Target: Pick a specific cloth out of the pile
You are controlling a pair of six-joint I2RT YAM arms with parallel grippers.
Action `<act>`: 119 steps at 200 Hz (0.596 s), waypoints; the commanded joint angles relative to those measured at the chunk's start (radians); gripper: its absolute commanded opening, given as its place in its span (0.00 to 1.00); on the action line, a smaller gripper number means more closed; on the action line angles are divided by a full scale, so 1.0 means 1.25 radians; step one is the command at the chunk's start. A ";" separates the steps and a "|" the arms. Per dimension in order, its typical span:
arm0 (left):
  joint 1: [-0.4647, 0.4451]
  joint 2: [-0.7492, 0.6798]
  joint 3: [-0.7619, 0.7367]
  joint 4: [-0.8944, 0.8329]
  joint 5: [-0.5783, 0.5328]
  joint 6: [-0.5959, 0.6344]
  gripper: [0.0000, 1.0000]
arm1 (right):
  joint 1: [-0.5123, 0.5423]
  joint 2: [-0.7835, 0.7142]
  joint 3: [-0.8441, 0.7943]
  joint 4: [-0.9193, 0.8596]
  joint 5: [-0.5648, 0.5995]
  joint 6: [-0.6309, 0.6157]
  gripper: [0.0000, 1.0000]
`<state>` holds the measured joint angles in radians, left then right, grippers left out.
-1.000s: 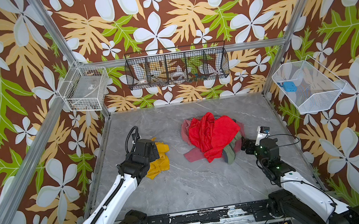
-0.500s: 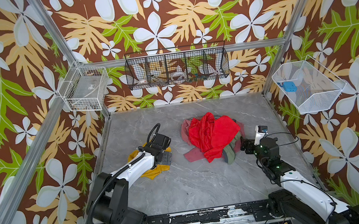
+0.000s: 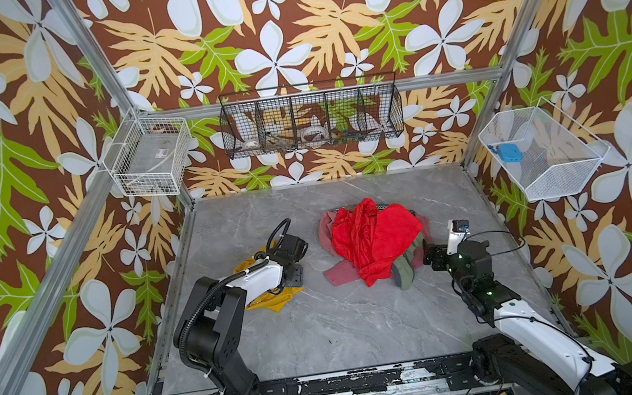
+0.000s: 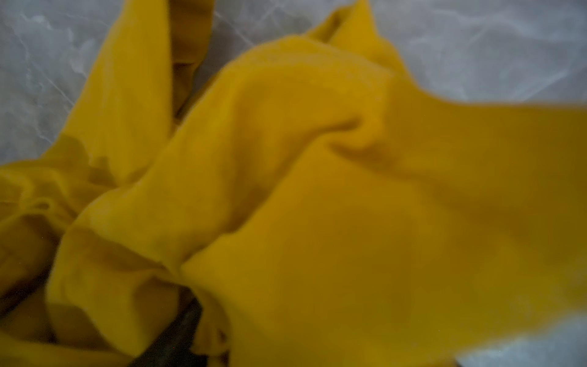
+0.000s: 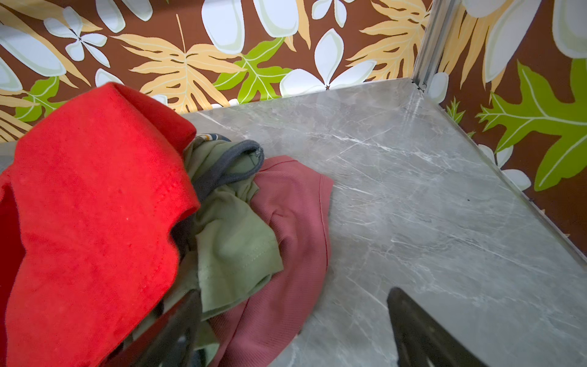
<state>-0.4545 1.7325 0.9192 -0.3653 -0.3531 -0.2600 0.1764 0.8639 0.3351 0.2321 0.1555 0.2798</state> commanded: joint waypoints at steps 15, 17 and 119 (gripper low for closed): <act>0.008 0.010 -0.040 -0.048 0.174 -0.029 0.32 | 0.001 -0.008 -0.001 -0.009 0.018 -0.013 0.91; 0.009 0.008 -0.040 -0.045 0.178 -0.030 0.29 | 0.000 -0.009 -0.001 -0.011 0.019 -0.013 0.91; 0.053 -0.270 -0.068 0.031 0.089 -0.070 0.00 | 0.000 -0.055 -0.008 -0.025 0.041 -0.016 0.91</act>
<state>-0.3916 1.4776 0.8318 -0.3393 -0.2127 -0.3157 0.1764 0.8028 0.3260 0.1940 0.1909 0.2577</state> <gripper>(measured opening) 0.182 0.913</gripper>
